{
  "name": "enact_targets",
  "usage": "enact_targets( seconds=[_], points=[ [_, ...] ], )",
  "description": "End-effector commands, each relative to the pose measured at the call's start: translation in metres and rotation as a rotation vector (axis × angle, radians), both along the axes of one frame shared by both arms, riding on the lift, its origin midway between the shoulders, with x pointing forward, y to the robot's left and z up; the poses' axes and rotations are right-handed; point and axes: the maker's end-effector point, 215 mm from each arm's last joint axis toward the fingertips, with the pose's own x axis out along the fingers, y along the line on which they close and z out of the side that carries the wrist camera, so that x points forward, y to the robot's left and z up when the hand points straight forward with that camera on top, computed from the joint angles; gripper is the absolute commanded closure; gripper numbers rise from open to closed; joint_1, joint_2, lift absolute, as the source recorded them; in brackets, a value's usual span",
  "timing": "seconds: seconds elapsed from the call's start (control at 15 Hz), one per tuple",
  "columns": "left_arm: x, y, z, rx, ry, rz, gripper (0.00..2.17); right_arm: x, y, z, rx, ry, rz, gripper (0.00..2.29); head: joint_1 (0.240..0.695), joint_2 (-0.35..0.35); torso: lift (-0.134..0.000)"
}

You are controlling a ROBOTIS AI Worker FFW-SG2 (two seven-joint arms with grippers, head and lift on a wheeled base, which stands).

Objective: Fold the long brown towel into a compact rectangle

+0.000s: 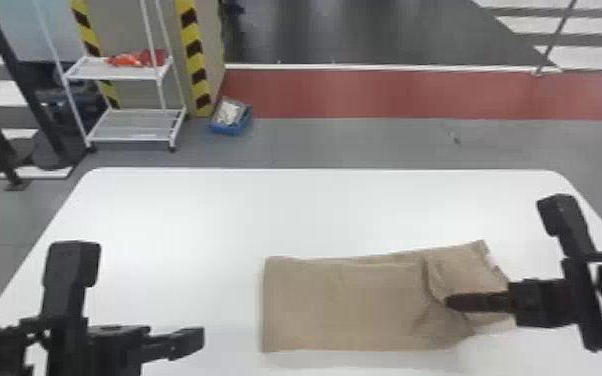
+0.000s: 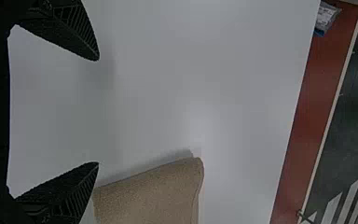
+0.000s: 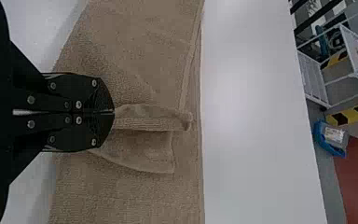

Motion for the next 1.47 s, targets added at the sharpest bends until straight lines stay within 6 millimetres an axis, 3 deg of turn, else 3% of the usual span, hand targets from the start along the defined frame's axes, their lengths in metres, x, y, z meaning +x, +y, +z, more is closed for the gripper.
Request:
enact_targets(
  seconds=[0.0, 0.07, 0.13, 0.2, 0.27, 0.4, 0.8, 1.07, 1.4],
  points=[
    [-0.001, -0.003, -0.002, -0.002, 0.008, -0.005, 0.08, -0.017, -0.021, -0.011, 0.010, 0.028, -0.054, 1.41, 0.695, -0.047, -0.124],
    [-0.001, -0.003, -0.003, -0.002, 0.010, -0.006, 0.08, -0.020, -0.026, -0.014, 0.014, 0.036, -0.067, 1.40, 0.695, -0.060, -0.124],
    [-0.001, -0.004, -0.004, -0.002, 0.013, -0.008, 0.08, -0.023, -0.030, -0.016, 0.023, 0.041, -0.082, 1.08, 0.695, -0.073, -0.124],
    [-0.002, -0.006, -0.004, -0.003, 0.013, -0.011, 0.08, -0.023, -0.034, -0.014, 0.045, 0.035, -0.105, 0.60, 0.695, -0.082, -0.124],
    [-0.002, -0.007, -0.005, -0.002, 0.014, -0.013, 0.08, -0.022, -0.036, -0.010, 0.066, 0.028, -0.114, 0.54, 0.695, -0.090, -0.124],
    [-0.001, -0.007, -0.004, -0.001, 0.012, -0.013, 0.08, -0.017, -0.043, -0.004, 0.064, 0.012, -0.130, 0.54, 0.695, -0.111, -0.124],
    [-0.003, -0.008, -0.004, -0.002, 0.012, -0.017, 0.08, 0.007, -0.030, -0.005, 0.031, 0.013, -0.104, 0.54, 0.695, -0.116, -0.124],
    [-0.004, -0.005, -0.004, 0.000, 0.014, -0.011, 0.08, 0.005, -0.015, -0.025, 0.005, 0.063, -0.070, 0.54, 0.695, -0.096, -0.124],
    [-0.004, -0.004, -0.004, 0.001, 0.014, -0.008, 0.08, 0.010, -0.025, -0.019, 0.004, 0.051, -0.092, 0.54, 0.695, -0.080, -0.124]
  ],
)
